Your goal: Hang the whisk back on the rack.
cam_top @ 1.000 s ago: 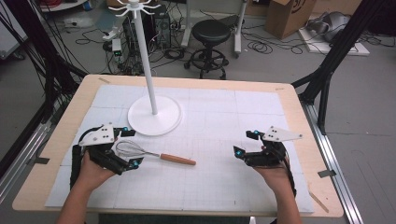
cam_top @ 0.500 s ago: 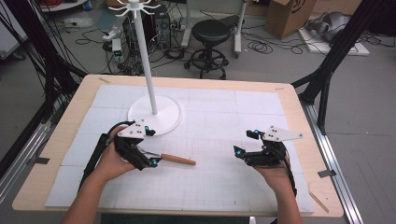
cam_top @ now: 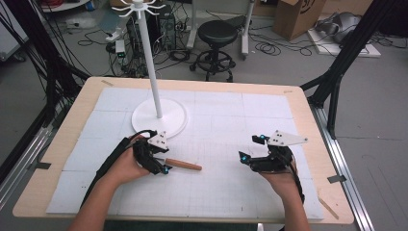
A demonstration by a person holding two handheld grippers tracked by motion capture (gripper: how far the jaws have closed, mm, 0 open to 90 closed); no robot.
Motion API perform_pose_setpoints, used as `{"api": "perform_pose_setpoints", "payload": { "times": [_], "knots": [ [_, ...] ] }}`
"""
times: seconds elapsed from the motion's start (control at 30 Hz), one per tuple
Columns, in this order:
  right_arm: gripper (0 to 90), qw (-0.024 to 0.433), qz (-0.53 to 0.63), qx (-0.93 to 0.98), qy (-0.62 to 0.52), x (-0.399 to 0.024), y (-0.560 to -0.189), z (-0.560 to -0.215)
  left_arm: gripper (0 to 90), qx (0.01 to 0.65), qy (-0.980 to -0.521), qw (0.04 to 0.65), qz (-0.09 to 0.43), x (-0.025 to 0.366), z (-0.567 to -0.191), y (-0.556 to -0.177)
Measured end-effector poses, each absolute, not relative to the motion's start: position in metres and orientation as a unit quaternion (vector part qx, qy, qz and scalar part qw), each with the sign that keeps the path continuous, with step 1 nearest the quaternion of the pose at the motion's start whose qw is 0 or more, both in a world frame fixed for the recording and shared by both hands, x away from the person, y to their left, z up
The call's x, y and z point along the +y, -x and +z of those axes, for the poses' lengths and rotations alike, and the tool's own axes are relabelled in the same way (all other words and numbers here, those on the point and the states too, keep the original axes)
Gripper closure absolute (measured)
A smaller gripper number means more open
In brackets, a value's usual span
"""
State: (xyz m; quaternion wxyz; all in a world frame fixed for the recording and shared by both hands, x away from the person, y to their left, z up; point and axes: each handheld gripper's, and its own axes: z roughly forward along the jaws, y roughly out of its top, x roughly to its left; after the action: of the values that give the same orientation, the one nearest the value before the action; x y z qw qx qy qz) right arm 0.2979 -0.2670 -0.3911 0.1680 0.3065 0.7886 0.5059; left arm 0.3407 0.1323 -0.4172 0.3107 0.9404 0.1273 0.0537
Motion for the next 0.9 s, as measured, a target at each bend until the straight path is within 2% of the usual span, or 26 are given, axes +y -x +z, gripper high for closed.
{"api": "perform_pose_setpoints", "payload": {
  "times": [0.13, 0.27, 0.47, 0.53, 0.73, 0.9],
  "knots": [
    [18.9, 0.168, 0.504, 0.79, -0.306, -0.266, -0.298, -0.392, 47.0, 0.132, -0.95, 0.28, 0.044, 0.131, -0.425, -0.346],
    [18.9, 0.168, 0.503, 0.791, -0.305, -0.265, -0.298, -0.392, 54.5, 0.132, -0.951, 0.278, 0.036, 0.13, -0.425, -0.348],
    [18.9, 0.168, 0.498, 0.794, -0.306, -0.263, -0.299, -0.394, 58.1, 0.108, -0.972, 0.205, 0.049, 0.109, -0.417, -0.347],
    [18.9, 0.168, 0.494, 0.796, -0.306, -0.263, -0.298, -0.394, 62.5, 0.108, -0.973, 0.202, 0.038, 0.108, -0.416, -0.348],
    [19.0, 0.169, 0.493, 0.796, -0.306, -0.263, -0.299, -0.394, 66.4, 0.097, -0.972, 0.212, 0.028, 0.11, -0.417, -0.35],
    [19.0, 0.172, 0.491, 0.798, -0.305, -0.262, -0.299, -0.395, 73.2, 0.096, -0.972, 0.214, 0.026, 0.111, -0.416, -0.349]
  ]
}}
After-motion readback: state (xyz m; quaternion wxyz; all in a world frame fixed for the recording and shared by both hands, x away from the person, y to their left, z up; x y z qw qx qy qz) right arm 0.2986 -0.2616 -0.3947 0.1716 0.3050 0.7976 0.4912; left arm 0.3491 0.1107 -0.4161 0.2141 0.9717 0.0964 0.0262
